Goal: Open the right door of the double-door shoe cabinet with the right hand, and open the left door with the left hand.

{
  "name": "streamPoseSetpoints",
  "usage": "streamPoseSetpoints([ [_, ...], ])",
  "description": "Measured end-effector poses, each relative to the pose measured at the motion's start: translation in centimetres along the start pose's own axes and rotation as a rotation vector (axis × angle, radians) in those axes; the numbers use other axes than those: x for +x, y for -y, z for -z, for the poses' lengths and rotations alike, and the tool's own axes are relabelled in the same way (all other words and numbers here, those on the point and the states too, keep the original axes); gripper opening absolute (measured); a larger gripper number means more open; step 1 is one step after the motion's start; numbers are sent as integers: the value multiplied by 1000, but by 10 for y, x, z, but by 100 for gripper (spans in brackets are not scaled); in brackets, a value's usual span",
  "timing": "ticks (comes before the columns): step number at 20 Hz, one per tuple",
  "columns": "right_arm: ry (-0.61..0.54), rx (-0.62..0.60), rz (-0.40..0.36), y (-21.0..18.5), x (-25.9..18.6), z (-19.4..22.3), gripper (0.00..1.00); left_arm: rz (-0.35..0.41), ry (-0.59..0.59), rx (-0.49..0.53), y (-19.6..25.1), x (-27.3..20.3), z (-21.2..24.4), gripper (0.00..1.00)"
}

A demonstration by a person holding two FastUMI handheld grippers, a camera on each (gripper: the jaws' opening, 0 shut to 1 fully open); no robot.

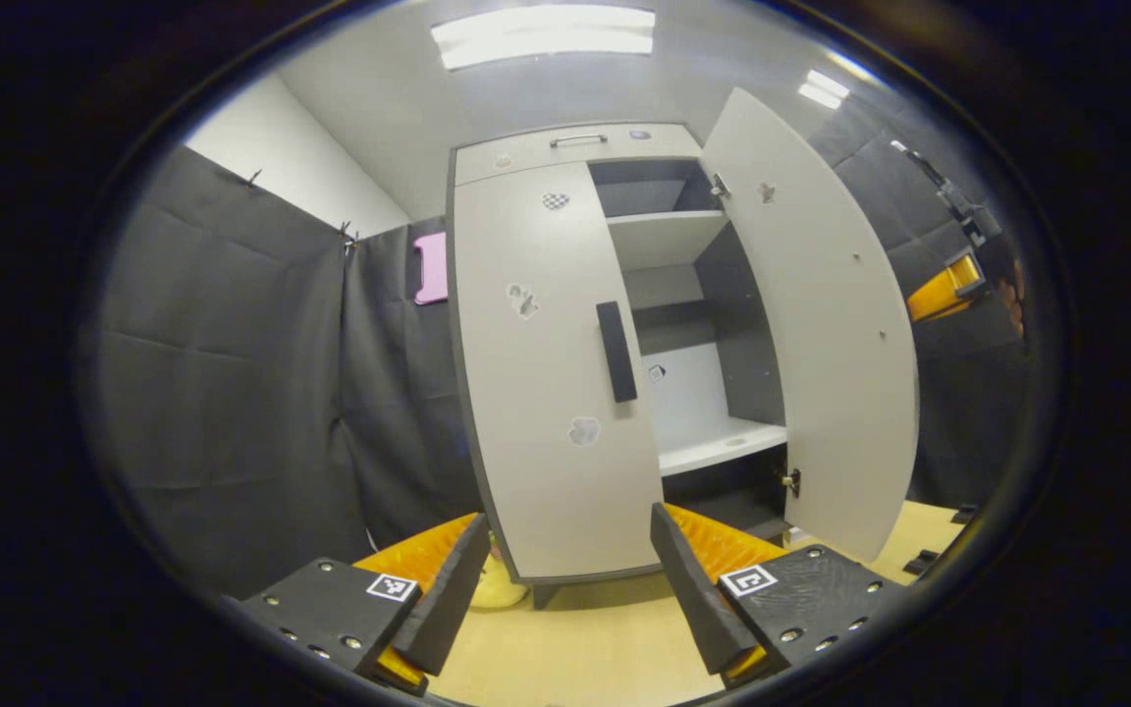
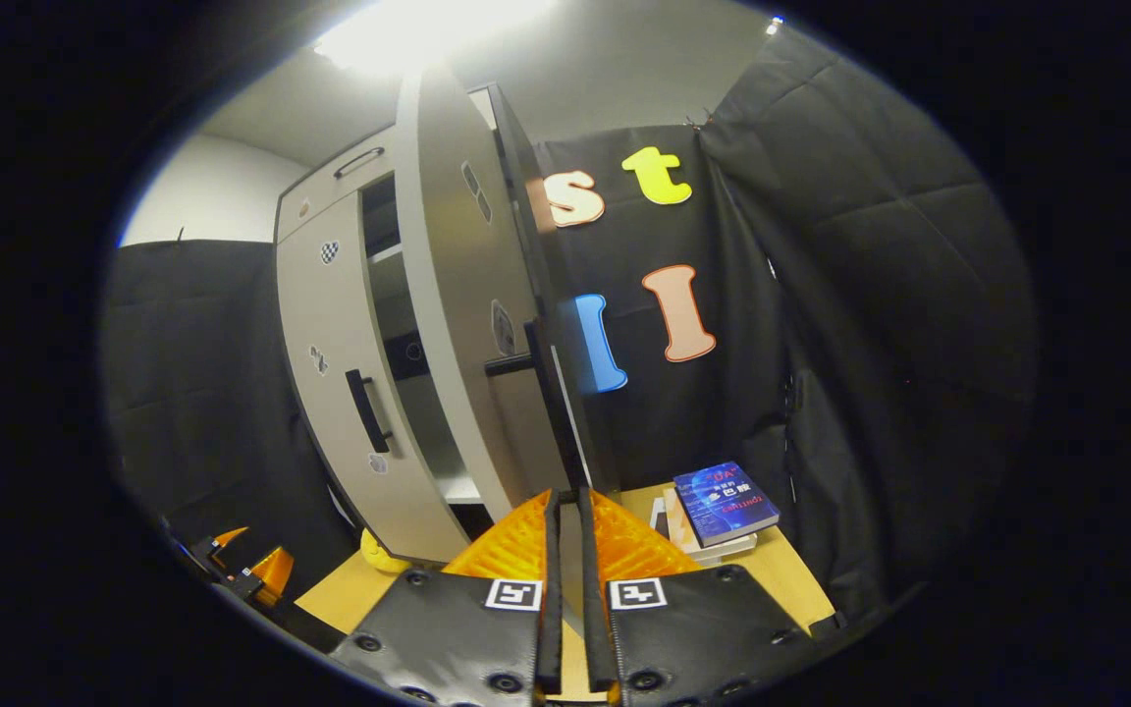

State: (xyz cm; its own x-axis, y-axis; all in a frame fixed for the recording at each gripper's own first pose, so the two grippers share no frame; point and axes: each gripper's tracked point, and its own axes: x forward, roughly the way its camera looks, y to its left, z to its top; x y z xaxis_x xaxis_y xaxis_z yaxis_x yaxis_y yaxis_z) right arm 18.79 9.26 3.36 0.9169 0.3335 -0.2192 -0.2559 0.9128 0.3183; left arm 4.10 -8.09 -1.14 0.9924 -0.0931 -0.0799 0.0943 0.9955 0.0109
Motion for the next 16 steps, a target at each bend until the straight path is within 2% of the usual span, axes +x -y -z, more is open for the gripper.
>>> streamPoseSetpoints([
  [1, 12, -2, 12, 3, -9, 1, 18, 13, 13, -20, 3, 8, -7, 98],
  [3, 18, -25, 13, 6, -25, 8, 49, 43, 30, -72, 13, 24, -21, 98],
  [6, 38, -119, 124, 32, -48, 13, 98, 72, 41, -132, 18, 57, -38, 98],
  [10, 76, -194, 229, 52, -76, 15, 98, 81, 76, -148, 20, 106, -65, 98],
  [11, 81, -191, 245, 55, -81, 17, 98, 84, 83, -139, 21, 118, -71, 93],
  [12, 82, -181, 257, 58, -84, 20, 98, 89, 85, -132, 22, 131, -74, 93],
  [13, 75, -165, 264, 60, -86, 24, 98, 96, 82, -129, 23, 142, -77, 98],
  [16, 44, -128, 295, 71, -94, 40, 98, 109, 83, -118, 29, 177, -82, 98],
])
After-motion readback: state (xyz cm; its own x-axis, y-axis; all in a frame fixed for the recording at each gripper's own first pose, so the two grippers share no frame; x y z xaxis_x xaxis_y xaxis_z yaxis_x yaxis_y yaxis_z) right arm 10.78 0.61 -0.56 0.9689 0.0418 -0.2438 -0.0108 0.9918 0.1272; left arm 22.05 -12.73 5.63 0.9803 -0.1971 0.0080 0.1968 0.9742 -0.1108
